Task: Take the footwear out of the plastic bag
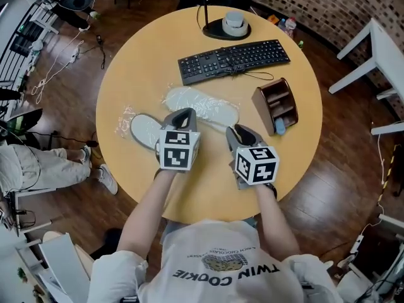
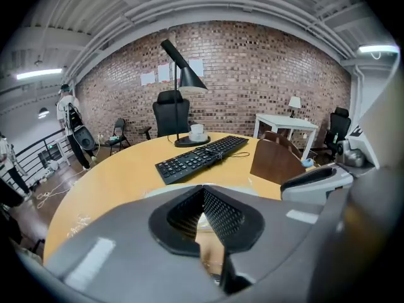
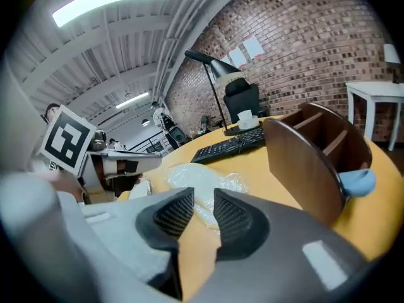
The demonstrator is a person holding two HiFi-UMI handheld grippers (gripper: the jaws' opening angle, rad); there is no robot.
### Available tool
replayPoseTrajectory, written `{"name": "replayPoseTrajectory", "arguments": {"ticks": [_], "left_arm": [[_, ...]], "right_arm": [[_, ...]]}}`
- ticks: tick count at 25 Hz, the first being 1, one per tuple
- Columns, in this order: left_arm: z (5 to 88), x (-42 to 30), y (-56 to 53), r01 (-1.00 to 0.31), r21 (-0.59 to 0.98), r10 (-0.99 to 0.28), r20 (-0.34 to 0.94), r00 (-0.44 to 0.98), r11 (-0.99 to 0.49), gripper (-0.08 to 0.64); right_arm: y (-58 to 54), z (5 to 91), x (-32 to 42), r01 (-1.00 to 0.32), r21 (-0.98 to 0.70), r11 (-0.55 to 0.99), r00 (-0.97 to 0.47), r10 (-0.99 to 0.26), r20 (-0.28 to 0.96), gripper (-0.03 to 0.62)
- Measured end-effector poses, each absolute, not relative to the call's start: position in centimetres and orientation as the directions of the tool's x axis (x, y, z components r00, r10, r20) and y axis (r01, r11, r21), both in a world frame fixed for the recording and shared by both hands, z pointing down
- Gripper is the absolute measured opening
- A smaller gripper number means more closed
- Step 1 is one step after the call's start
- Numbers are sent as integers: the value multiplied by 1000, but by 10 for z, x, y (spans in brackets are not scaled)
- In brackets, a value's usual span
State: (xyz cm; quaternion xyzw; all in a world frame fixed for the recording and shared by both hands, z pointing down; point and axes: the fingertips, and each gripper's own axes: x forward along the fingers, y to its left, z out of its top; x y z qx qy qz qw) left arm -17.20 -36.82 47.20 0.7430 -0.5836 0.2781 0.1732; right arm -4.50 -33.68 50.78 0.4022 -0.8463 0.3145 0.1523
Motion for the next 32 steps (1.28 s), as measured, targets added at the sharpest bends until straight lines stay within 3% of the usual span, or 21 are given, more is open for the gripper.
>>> {"name": "replayPoseTrajectory", "arguments": {"ticks": [15, 32], "left_arm": [[524, -290, -435, -917, -230, -695, 716, 67, -326, 8], [582, -309, -441, -762, -304, -535, 842, 65, -572, 8]], "right_arm": [[-372, 538, -48, -804, -456, 383, -591, -607, 532, 94], [-362, 557, -20, -676, -712, 188, -673, -551, 493, 94]]}}
